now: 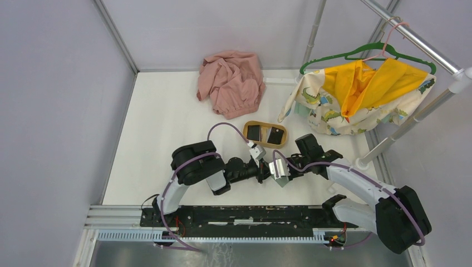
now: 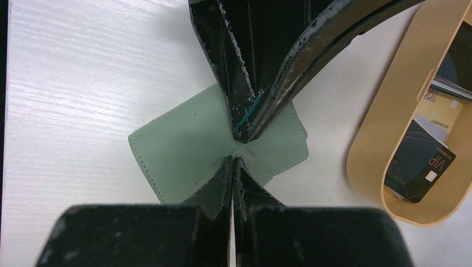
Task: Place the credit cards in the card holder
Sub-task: Close the card holder at the center of the board.
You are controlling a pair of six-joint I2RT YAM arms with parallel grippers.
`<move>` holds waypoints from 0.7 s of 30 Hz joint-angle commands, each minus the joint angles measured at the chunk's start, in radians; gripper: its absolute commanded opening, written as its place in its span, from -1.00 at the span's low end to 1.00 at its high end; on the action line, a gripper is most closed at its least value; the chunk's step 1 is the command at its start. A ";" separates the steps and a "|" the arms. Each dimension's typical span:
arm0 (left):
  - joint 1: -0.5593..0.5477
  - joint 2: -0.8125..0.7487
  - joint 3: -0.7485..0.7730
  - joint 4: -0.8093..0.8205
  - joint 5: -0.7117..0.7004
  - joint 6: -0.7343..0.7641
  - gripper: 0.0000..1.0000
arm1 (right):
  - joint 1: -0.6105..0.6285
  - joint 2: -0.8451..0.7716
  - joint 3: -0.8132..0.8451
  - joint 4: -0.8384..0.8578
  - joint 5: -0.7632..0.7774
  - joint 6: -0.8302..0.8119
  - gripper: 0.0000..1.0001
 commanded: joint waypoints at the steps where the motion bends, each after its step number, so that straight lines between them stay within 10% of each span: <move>1: 0.017 -0.046 0.011 -0.077 -0.020 -0.095 -0.96 | 0.022 0.043 -0.080 -0.210 0.056 0.023 -1.00; 21: 0.019 -0.237 0.041 -0.314 -0.016 -0.329 -0.95 | 0.046 0.051 -0.121 -0.317 0.203 -0.078 -1.00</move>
